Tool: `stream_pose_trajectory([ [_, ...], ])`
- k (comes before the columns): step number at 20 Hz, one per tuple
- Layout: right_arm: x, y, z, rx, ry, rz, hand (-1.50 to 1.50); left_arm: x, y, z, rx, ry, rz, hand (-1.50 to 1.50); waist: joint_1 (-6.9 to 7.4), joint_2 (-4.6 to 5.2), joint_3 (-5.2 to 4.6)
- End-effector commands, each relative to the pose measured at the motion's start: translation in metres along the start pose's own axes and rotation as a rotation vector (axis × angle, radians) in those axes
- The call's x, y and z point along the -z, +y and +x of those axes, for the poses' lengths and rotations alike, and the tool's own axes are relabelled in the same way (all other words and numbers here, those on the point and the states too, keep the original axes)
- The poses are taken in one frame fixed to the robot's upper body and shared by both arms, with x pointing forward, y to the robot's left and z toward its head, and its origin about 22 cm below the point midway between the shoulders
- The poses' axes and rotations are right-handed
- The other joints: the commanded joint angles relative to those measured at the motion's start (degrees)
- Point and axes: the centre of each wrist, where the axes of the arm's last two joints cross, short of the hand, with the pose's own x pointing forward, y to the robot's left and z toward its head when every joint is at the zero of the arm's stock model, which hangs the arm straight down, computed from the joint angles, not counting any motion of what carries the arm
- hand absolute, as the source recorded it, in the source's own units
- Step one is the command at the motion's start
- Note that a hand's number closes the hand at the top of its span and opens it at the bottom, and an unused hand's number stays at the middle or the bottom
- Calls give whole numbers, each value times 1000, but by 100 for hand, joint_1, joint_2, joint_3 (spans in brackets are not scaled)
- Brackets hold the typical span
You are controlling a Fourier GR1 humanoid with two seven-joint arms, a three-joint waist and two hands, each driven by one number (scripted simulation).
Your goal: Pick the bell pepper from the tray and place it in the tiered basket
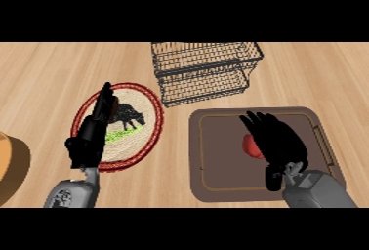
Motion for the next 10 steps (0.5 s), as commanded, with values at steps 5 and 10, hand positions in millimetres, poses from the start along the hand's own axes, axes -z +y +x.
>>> stream_pose_trajectory([
  [5,23,9,-4,25,3,26,-150,4,-4,21,-11,3,0,0,3,1,1],
  [10,5,31,-13,47,-9,-20,-150,-14,1,9,13,-2,8,0,-7,-4,1],
])
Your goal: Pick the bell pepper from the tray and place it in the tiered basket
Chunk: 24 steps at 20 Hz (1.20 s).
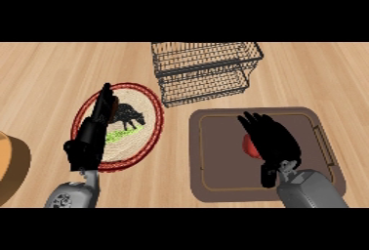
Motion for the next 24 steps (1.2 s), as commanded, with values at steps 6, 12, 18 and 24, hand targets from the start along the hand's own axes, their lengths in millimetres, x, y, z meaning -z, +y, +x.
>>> stream_pose_trajectory([
  [6,20,3,-2,-14,-20,-160,150,-2,15,-6,7,12,-1,0,28,2,1],
  [12,39,30,4,-131,-64,-251,150,-2,4,-4,-20,16,-15,0,43,6,2],
  [18,14,40,129,-209,65,-39,150,20,-8,4,-3,-16,-36,0,229,39,-4],
  [24,7,16,167,-136,166,-144,150,18,6,-10,3,-3,-44,0,243,33,-2],
])
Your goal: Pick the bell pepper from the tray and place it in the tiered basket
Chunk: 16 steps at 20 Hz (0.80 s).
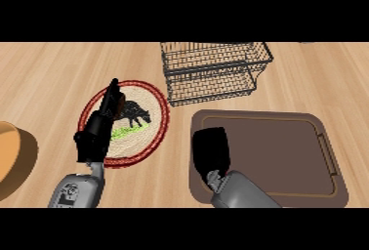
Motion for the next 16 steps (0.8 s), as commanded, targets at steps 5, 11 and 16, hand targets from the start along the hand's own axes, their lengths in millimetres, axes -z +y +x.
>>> stream_pose_trajectory([
  [5,-27,-62,41,78,117,-142,150,0,-5,5,-25,-2,-8,0,0,-11,28],
  [11,-52,-137,29,183,145,-348,150,-15,-5,-10,-12,19,48,0,-161,-62,25],
  [16,-75,-191,19,256,162,-423,150,-8,2,-2,2,19,35,0,-169,-88,22],
])
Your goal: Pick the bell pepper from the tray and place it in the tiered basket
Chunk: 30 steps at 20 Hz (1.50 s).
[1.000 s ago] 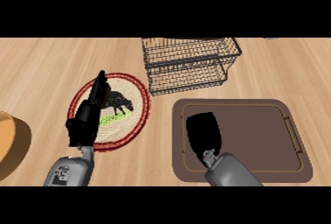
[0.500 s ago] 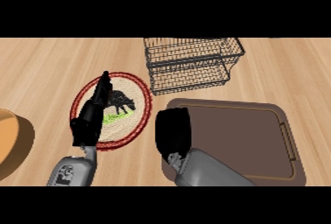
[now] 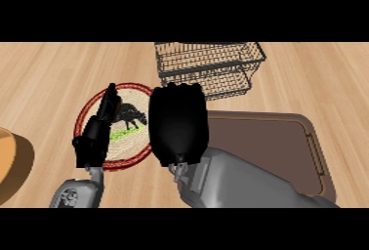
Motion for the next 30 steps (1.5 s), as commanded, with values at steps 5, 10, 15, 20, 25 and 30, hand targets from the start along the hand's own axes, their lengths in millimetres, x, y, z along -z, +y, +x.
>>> stream_pose_trajectory([
  [5,15,-88,0,16,199,-53,150,0,5,5,-2,-3,16,0,-83,0,2],
  [10,21,-119,-1,232,202,-61,150,2,3,11,3,-3,-6,0,3,17,3],
  [15,42,-122,1,233,219,-56,150,-4,5,1,3,-17,-1,0,-33,46,3],
  [20,84,-116,-13,225,252,-72,150,0,3,18,0,-28,-2,0,-11,68,6],
  [25,110,-104,-17,166,287,-103,150,-10,4,0,3,-3,3,0,26,86,3],
  [30,113,-107,-23,103,279,-111,150,2,-10,3,-3,-5,8,0,-54,66,6],
])
